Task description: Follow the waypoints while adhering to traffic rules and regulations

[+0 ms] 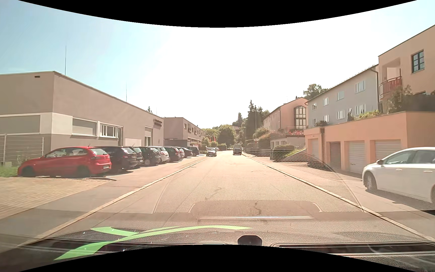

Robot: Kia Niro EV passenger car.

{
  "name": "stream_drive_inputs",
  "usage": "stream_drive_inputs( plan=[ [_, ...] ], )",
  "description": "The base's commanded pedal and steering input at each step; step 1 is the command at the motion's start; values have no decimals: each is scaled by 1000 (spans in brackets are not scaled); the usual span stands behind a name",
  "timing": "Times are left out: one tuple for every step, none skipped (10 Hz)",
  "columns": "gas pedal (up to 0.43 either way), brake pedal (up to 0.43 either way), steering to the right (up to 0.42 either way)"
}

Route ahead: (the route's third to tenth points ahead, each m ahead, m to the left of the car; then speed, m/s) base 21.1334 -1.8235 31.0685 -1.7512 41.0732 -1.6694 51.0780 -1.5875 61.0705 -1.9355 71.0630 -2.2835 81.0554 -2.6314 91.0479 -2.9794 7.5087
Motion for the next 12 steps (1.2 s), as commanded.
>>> stream_drive_inputs(
  plan=[
    [118, 0, -2],
    [118, 0, -1],
    [118, 0, -1],
    [118, 0, -1],
    [118, 0, -2],
    [118, 0, -2],
    [118, 0, -3],
    [118, 0, -5],
    [118, 0, -5],
    [110, 0, -5],
    [110, 0, -5],
    [110, 0, -5]
  ],
)
